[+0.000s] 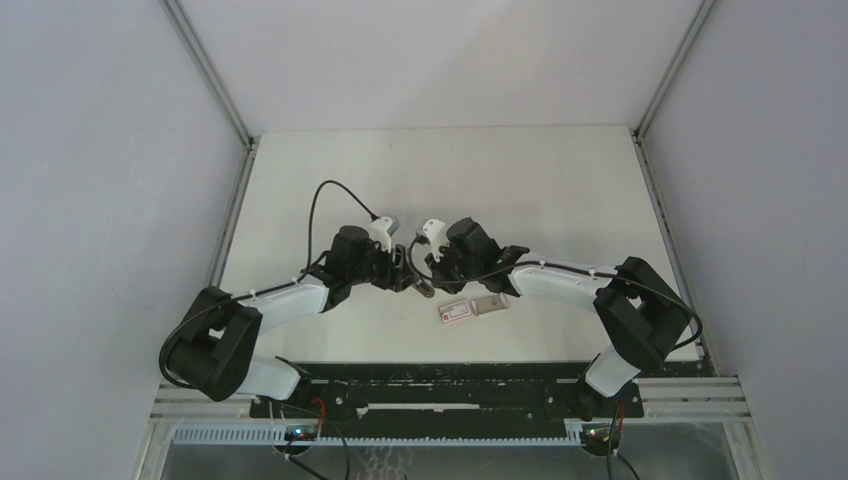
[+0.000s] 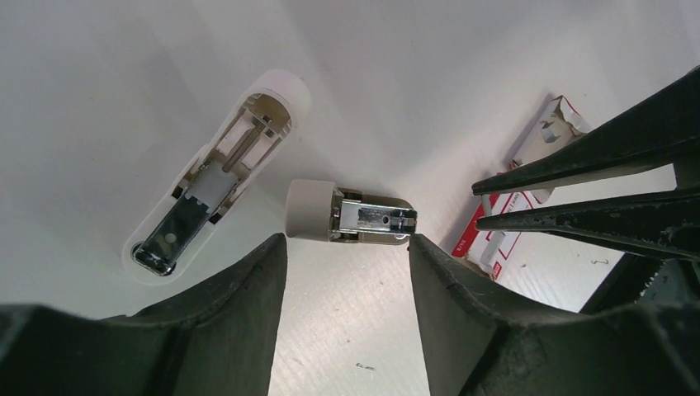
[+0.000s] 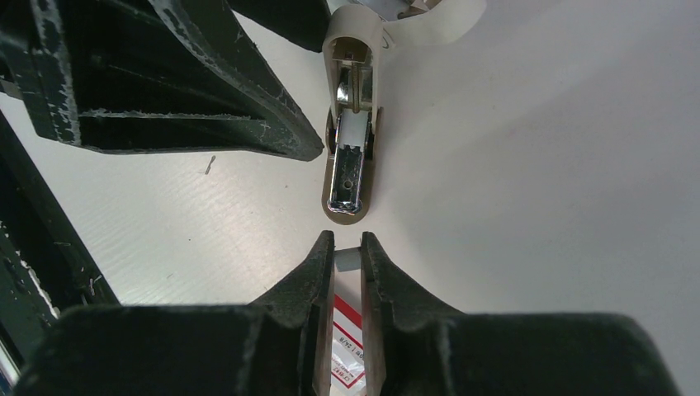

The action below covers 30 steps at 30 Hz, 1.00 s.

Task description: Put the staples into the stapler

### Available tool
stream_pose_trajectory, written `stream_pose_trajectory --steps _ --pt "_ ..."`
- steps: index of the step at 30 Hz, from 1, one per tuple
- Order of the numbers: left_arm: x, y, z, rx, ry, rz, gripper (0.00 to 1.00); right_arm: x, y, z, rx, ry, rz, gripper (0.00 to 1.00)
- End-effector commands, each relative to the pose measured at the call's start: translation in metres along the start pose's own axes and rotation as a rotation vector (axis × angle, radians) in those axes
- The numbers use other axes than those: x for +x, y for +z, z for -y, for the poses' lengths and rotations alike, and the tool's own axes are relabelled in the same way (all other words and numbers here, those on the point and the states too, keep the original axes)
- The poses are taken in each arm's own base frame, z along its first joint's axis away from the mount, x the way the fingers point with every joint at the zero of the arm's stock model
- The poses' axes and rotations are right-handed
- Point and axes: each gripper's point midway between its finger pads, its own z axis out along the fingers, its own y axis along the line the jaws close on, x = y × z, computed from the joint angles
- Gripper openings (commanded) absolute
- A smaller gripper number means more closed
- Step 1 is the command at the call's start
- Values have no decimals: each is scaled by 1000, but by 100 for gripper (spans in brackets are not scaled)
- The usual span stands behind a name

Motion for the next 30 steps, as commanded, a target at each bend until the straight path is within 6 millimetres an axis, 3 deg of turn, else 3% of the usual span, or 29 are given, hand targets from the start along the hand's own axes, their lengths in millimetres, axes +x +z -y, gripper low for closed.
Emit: stream_pose_trajectory --steps 1,6,15,30 --pt "-24 0 0 -1 77 83 61 -24 -1 3 26 -4 69 12" --pt "-35 2 1 2 110 115 61 -27 1 5 42 23 80 12" --pt "-32 9 -6 -20 99 89 42 -34 10 4 57 28 99 12" --pt "-30 10 -11 -45 88 80 36 -36 27 -2 98 13 73 12"
